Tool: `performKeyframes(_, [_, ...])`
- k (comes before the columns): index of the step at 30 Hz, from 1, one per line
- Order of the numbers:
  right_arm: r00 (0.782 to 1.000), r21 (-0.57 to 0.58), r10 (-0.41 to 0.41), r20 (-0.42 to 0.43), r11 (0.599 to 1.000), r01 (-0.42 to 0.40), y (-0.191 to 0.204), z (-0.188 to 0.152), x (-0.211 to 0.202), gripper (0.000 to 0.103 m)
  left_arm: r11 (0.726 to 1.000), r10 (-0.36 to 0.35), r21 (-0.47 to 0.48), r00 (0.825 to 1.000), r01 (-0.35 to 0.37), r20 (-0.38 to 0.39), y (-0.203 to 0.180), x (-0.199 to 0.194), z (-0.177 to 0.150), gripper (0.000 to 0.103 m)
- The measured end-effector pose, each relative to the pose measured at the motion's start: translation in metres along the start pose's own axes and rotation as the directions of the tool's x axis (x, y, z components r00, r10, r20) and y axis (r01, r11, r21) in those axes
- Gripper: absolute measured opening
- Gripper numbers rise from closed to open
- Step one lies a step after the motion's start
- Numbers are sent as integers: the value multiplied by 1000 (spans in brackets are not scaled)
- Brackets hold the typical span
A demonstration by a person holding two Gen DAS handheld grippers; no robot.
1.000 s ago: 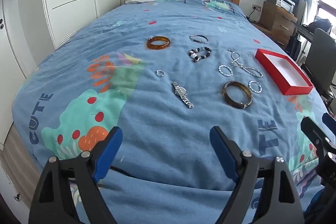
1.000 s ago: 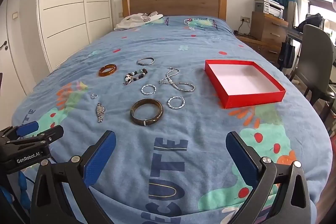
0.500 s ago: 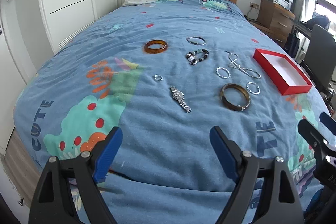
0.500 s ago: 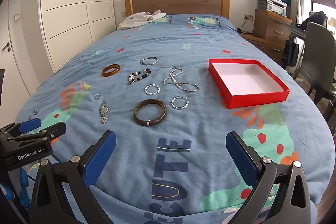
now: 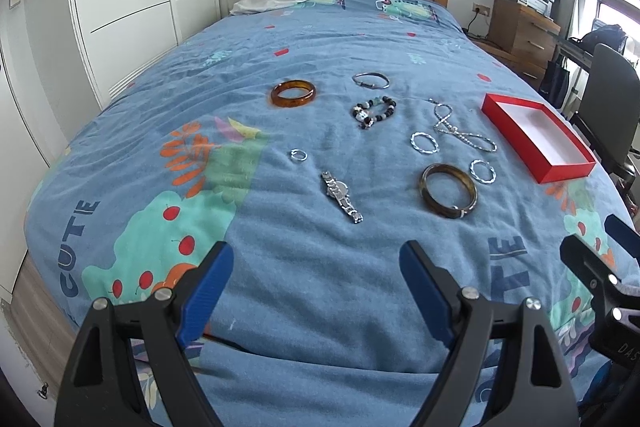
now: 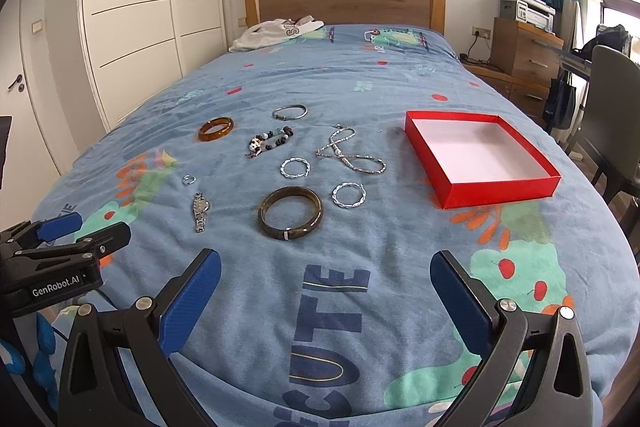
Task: Organize jewelry
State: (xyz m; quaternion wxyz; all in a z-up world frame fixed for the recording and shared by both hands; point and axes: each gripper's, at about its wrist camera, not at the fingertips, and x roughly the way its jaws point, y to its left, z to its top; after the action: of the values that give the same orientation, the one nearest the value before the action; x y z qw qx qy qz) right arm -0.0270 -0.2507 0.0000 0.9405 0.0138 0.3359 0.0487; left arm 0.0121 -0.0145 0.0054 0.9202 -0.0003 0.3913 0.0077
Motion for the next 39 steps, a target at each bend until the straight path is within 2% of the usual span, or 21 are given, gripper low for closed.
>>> performKeyframes(14, [1000, 4, -5, -21, 1000, 5, -6, 0, 8, 102, 1000, -22, 6, 1000, 22, -16, -5, 8, 2, 85])
performKeyframes(39, [995, -4, 59, -77, 998, -59, -7, -4, 44, 97, 1000, -25, -19, 996, 23, -87, 9, 46, 2, 85])
